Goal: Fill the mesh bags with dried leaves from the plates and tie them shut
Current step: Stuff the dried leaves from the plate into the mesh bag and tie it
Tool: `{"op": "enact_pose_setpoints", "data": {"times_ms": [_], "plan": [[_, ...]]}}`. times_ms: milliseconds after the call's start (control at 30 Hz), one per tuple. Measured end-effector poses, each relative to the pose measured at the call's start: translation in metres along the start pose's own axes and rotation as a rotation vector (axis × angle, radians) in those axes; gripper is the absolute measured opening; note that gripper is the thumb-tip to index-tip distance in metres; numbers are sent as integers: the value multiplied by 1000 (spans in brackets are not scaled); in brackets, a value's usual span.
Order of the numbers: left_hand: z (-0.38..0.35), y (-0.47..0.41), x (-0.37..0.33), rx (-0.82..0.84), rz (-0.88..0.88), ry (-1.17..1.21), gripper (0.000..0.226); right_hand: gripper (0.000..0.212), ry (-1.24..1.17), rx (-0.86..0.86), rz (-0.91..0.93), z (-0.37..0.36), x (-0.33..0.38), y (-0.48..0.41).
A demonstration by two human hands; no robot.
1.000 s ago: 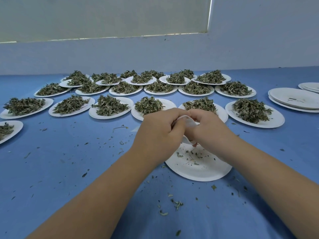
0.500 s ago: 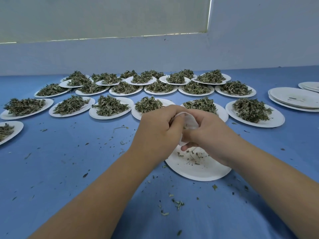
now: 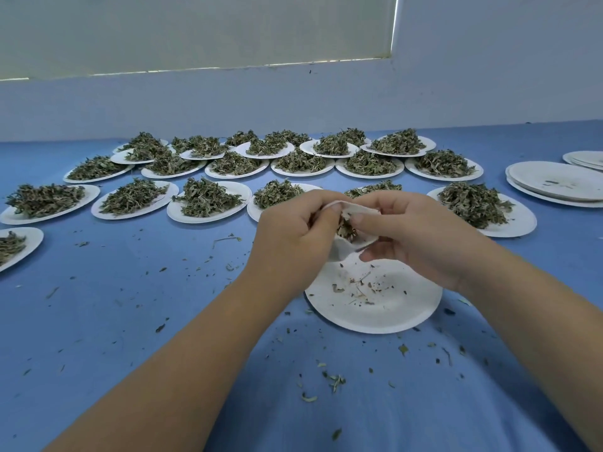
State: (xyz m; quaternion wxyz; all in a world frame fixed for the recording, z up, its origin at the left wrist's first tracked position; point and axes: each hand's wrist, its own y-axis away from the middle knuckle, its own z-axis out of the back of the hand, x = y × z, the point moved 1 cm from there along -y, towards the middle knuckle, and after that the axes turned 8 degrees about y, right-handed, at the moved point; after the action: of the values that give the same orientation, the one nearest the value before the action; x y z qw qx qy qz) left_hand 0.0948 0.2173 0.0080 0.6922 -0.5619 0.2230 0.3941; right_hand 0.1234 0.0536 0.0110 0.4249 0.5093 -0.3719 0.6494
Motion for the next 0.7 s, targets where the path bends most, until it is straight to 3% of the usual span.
{"op": "enact_pose_setpoints", "data": {"times_ms": [167,300,367,467,700], "plan": [[-5,4,-3,32,-7,5,25,16,72,-9,5,-4,-2,2],[-12,8,-4,69,-29,-15,22,41,221,-74,-1,-17,0,3],[-14,10,-5,75,-70,-22,22,33,241,-100,-19,-20,-3,1],[-18,15,-7,92,-163,-83,20,9,232,-147,-26,-24,-5,0],[-11,9,-10,-23,-147,-8,19,25,4,-31,-32,-20,-1,5]]}}
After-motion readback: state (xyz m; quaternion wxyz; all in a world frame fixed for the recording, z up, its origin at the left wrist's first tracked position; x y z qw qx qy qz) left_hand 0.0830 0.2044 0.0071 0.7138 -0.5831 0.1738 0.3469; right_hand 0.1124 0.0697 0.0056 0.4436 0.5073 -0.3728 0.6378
